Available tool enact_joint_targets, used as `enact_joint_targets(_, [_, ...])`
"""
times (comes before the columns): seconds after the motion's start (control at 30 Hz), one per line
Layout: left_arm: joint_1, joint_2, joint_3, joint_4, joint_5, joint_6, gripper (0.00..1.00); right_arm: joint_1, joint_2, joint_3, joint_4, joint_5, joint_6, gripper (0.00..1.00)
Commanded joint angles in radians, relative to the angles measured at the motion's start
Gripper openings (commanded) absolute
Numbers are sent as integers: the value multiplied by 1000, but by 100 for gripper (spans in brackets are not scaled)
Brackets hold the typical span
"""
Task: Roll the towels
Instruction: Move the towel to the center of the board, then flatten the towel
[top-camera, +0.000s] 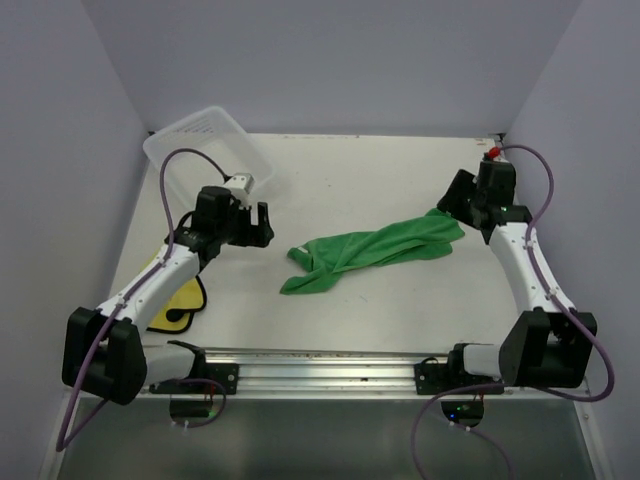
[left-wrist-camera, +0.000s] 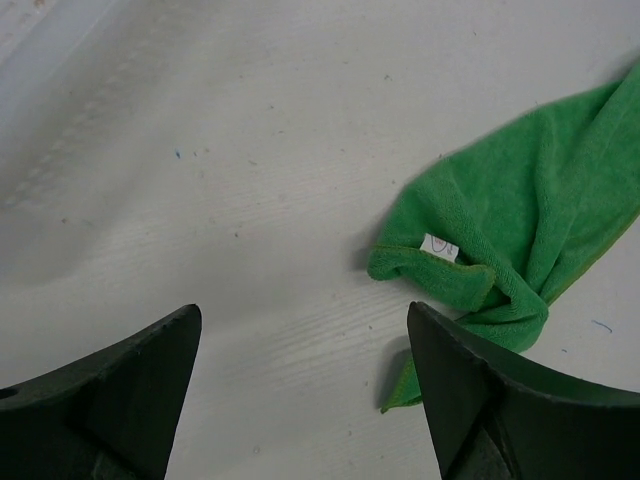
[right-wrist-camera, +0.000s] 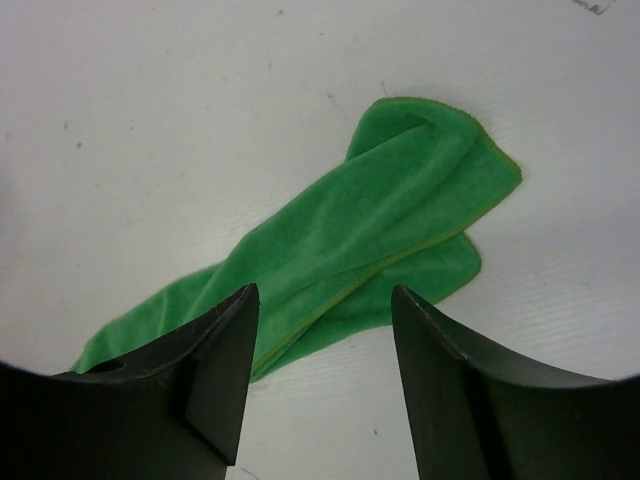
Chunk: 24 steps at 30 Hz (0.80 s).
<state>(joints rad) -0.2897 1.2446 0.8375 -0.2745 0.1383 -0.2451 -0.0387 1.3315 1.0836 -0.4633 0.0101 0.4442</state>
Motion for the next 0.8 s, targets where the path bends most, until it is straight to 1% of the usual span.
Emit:
enact_joint_targets(0.0, [-32, -5, 12, -5, 15, -54, 87, 3, -81, -94, 20, -143, 39, 58])
enact_joint_targets(0.03, [-40, -11, -1, 3, 17, -77, 86, 3, -101, -117, 35, -154, 48, 57])
enact_joint_targets(0.13, [-51, -51, -116, 47, 55, -181, 84, 2, -112, -194, 55, -182, 45, 53])
enact_joint_targets(0.17, [-58, -65, -139, 58, 57, -236, 83, 3, -112, -205, 55, -182, 42, 52])
enact_joint_targets(0.2, [-66, -92, -164, 70, 55, -259, 82, 3, -109, -211, 58, -191, 39, 50])
enact_joint_targets(0.27, [-114, -137, -225, 103, 5, -312, 78, 2, -104, -226, 74, -215, 42, 49])
enact_joint_targets(0.33, [-164, -163, -283, 136, -31, -356, 78, 3, -104, -246, 92, -243, 57, 46])
enact_joint_targets(0.37, [-186, -187, -307, 161, -26, -365, 76, 3, -106, -254, 115, -268, 66, 45])
enact_joint_targets(0.4, [-198, -197, -351, 216, -29, -376, 75, 3, -107, -266, 124, -288, 80, 45])
enact_joint_targets(0.43, [-209, -203, -366, 234, -46, -388, 75, 2, -107, -271, 132, -294, 83, 45])
enact_joint_targets(0.5, [-235, -197, -405, 305, -60, -390, 73, 2, -109, -284, 150, -314, 96, 45])
enact_joint_targets(0.53, [-239, -179, -413, 317, -65, -388, 69, 3, -109, -289, 150, -314, 99, 45])
enact_joint_targets(0.57, [-249, -168, -417, 323, -69, -385, 68, 3, -109, -290, 149, -314, 97, 45])
enact_joint_targets(0.63, [-258, -145, -431, 342, -91, -370, 67, 2, -109, -298, 144, -311, 93, 45])
enact_joint_targets(0.77, [-266, -111, -472, 441, -94, -339, 67, 2, -118, -313, 153, -308, 90, 45])
